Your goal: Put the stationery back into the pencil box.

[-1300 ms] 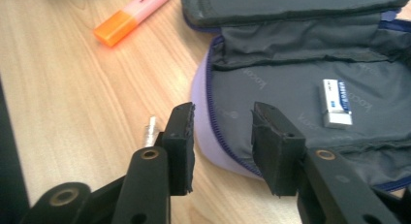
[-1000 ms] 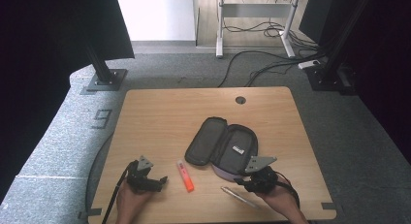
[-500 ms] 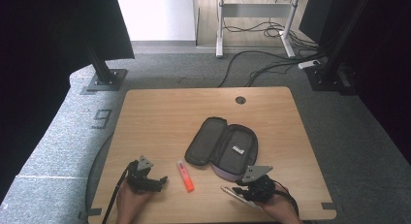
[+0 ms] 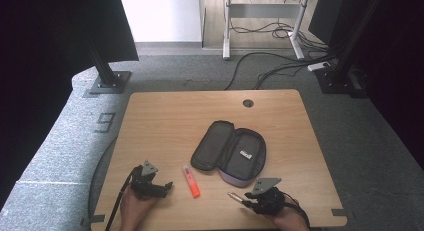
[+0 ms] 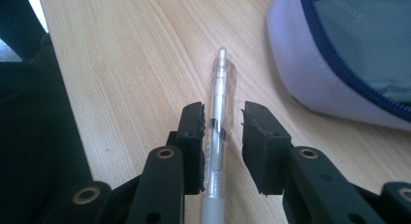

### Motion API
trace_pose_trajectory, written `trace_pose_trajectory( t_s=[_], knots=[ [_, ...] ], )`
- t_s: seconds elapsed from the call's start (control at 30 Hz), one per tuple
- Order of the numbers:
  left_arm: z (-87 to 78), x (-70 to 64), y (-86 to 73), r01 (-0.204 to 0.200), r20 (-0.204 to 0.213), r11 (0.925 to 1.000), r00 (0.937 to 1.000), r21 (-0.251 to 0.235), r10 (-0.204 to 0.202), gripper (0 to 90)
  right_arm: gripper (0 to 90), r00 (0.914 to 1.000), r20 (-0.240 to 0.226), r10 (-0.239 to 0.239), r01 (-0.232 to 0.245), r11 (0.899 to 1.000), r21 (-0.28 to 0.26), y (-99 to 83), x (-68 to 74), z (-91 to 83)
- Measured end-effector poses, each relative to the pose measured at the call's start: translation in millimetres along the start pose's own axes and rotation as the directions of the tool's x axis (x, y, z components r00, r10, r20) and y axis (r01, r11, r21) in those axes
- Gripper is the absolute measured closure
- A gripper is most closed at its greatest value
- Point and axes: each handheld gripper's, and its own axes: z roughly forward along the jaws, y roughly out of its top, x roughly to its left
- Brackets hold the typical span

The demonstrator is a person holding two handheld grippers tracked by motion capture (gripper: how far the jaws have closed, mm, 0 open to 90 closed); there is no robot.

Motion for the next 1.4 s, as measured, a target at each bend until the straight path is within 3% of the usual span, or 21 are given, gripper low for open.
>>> trace_pose_trajectory(
  t_s=[0.4, 0.57, 0.8, 1.4],
  knots=[
    [0.0, 0.0, 0.0, 0.000, 0.000, 1.0000, 1.0000, 0.000, 0.000, 0.0, 71.8, 0.9998, 0.011, -0.015, 0.014, 0.999, 0.040, -9.9, 3.4, 9.4],
    [0.0, 0.0, 0.0, 0.000, 0.000, 1.0000, 1.0000, 0.000, 0.000, 0.0, 77.4, 1.0000, 0.007, -0.005, 0.005, 1.000, 0.028, -11.8, 2.7, 9.5],
    [0.0, 0.0, 0.0, 0.000, 0.000, 1.0000, 1.0000, 0.000, 0.000, 0.0, 77.7, 1.0000, 0.007, 0.002, -0.002, 1.000, 0.027, -12.0, 1.8, 9.2],
    [0.0, 0.0, 0.0, 0.000, 0.000, 1.0000, 1.0000, 0.000, 0.000, 0.0, 77.8, 0.9999, -0.001, -0.016, 0.016, 1.000, -0.010, 5.2, -1.4, -12.5]
  ],
)
